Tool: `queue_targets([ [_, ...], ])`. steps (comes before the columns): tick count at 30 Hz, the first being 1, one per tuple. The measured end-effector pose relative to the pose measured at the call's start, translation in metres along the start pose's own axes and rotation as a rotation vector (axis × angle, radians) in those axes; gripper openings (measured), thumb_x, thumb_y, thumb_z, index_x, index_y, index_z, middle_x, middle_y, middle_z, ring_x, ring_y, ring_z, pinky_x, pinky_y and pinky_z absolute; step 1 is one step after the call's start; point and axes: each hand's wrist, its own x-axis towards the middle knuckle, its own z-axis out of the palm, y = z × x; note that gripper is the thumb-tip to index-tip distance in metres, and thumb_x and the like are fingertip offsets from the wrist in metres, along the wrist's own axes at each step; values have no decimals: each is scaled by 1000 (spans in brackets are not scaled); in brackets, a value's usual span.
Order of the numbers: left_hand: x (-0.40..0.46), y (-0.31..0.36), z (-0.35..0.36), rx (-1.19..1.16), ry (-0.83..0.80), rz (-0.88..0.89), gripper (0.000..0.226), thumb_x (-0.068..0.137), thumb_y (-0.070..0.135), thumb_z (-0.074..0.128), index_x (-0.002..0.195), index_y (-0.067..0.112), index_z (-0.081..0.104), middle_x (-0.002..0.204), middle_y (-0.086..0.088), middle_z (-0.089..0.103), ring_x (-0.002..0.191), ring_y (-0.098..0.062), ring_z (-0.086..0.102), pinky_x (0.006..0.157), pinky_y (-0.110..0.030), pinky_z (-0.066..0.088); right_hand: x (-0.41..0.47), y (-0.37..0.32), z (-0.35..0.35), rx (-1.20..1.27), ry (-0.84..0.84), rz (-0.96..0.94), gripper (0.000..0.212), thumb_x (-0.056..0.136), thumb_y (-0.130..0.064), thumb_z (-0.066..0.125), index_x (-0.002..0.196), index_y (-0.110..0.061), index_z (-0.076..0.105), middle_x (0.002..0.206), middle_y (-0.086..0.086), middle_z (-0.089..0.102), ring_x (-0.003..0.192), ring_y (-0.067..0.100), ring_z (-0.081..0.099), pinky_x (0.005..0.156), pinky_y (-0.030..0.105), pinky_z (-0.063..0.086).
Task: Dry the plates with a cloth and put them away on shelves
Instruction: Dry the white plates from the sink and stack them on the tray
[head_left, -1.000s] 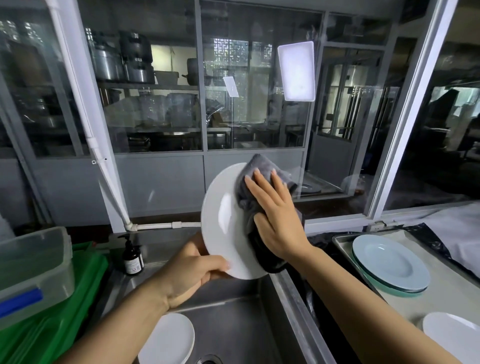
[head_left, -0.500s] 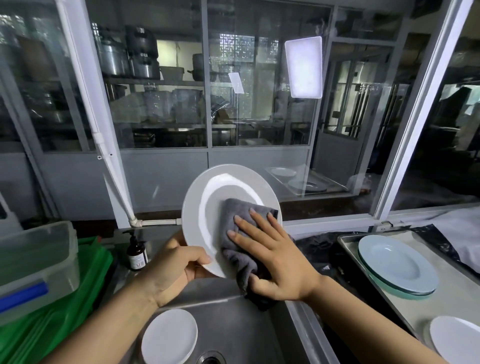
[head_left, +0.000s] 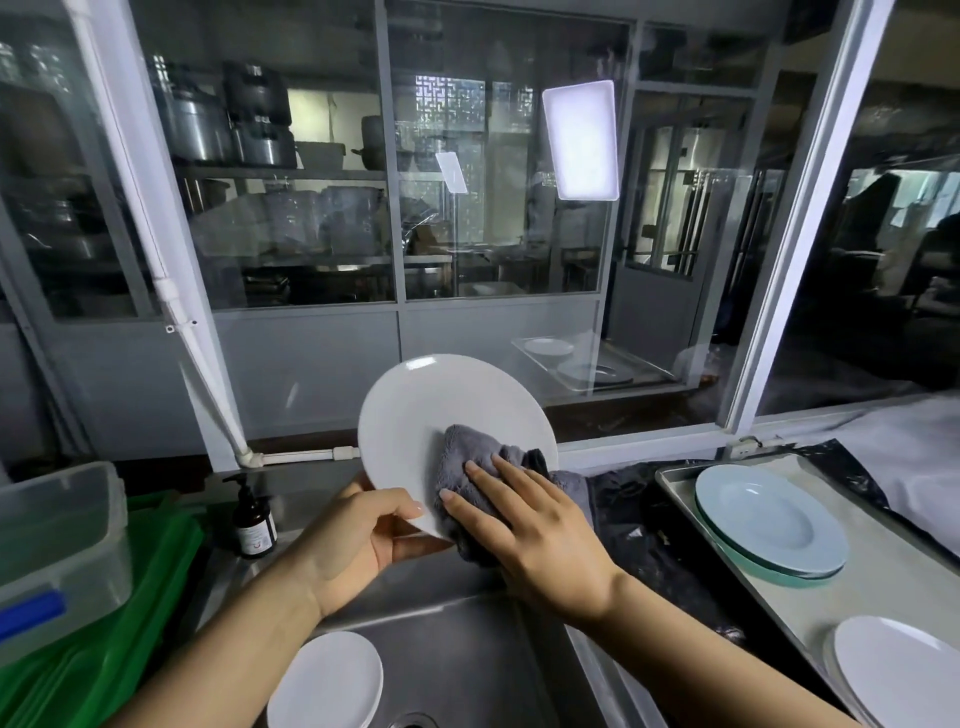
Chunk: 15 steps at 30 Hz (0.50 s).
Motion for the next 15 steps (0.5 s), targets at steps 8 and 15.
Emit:
queue_targets([
  [8, -7, 8, -27, 427, -157, 44, 84, 55, 1, 79, 133, 10, 48, 133, -13, 60, 124, -27, 56, 105, -47, 45, 8, 14, -21, 31, 95, -89, 28, 98, -13, 43, 123, -15, 54, 102, 10, 68, 87, 31, 64, 70, 38, 52],
  [15, 25, 3, -47, 917, 270, 581, 70, 80, 76, 53, 142, 47, 37, 139, 34, 44, 129, 10, 41, 115, -31, 33, 9, 17, -30, 31, 121, -151, 25, 96, -14, 55, 121, -16, 56, 103, 8, 68, 87, 30, 63, 73, 39, 51],
])
